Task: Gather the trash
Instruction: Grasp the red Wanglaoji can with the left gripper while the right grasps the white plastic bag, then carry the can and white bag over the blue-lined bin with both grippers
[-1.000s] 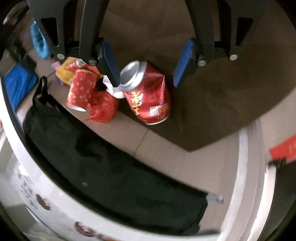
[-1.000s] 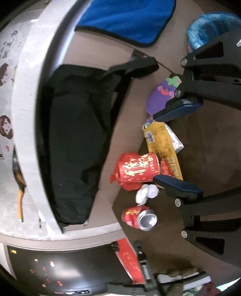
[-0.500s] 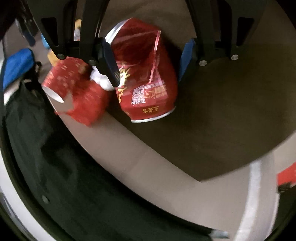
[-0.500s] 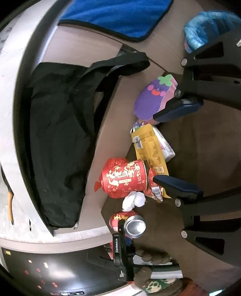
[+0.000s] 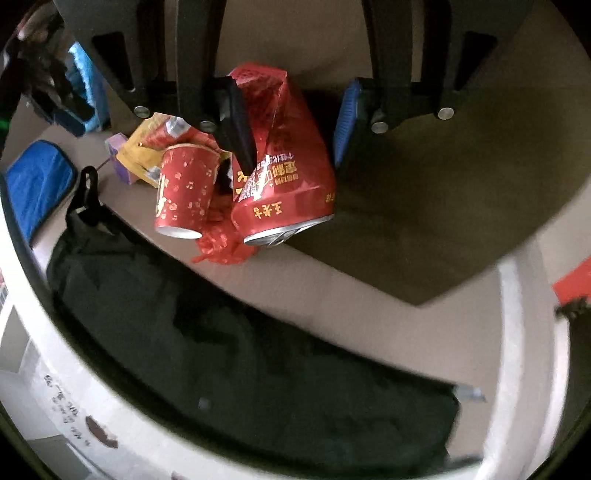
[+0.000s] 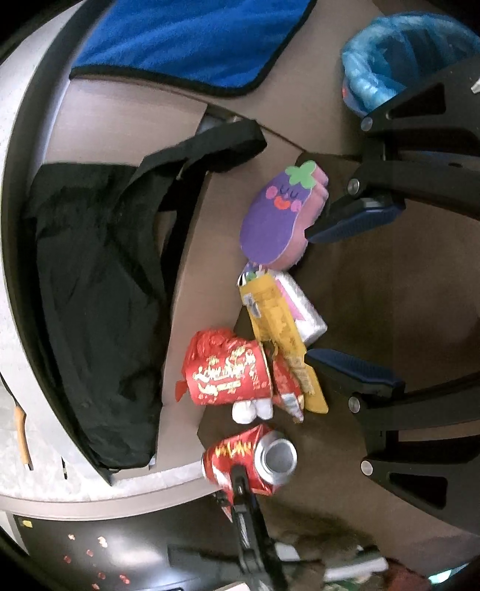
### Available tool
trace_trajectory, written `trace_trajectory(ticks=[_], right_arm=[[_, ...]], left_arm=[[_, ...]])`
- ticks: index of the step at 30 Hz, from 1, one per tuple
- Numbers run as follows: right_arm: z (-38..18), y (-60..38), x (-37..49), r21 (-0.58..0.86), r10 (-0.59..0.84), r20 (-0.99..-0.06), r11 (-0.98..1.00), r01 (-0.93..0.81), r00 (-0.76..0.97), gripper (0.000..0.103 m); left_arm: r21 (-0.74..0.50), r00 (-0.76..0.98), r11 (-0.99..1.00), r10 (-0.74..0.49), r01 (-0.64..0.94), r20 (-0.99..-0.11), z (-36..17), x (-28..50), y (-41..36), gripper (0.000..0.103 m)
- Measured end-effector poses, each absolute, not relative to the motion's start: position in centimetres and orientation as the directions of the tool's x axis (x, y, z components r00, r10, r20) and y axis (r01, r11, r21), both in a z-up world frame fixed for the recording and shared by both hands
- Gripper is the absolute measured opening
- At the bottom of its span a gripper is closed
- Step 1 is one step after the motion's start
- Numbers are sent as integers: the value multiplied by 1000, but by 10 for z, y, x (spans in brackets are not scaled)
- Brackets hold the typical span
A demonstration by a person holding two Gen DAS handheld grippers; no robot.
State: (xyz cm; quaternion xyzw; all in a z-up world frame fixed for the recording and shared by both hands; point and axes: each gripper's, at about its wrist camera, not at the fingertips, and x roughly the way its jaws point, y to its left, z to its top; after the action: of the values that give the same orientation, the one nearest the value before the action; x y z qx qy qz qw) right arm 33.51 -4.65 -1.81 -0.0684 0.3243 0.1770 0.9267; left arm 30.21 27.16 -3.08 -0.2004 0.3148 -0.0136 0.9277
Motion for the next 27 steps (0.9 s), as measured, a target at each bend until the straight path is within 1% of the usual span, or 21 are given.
trace_trajectory(ticks=[5,10,13,16,20,22,24,27], right_arm=[[-15,-9,338,-16,344,-635,889,-457,692,56],[-19,47,359,-8,394,-667,845,-534,633,56],[-24,83,373,5,424,-684,817,-577,593,56],[-29,113,385,-25,407,-690,814,-581,599,56],[-43,150,408,-98,350,-701,816,-569,622,56],[-52,162,421,-112,314,-720,828,-550,619,54],[-59,164,431,-128,268,-727,852,-507,632,49],[-67,166,442,-117,253,-757,855,-506,602,48]], left_arm=[[-310,840,930,0,-200,-542,-25,261,292,42],[-358,853,901,24,-244,-521,-34,254,317,42],[-346,865,901,60,-261,-498,-35,248,323,42],[-355,870,896,64,-265,-489,-38,245,332,42],[-423,861,863,27,-277,-509,-47,246,348,42],[-424,858,859,32,-286,-513,-49,246,351,42],[-419,859,860,42,-291,-510,-49,244,351,42],[-413,862,864,47,-289,-504,-50,244,350,42]])
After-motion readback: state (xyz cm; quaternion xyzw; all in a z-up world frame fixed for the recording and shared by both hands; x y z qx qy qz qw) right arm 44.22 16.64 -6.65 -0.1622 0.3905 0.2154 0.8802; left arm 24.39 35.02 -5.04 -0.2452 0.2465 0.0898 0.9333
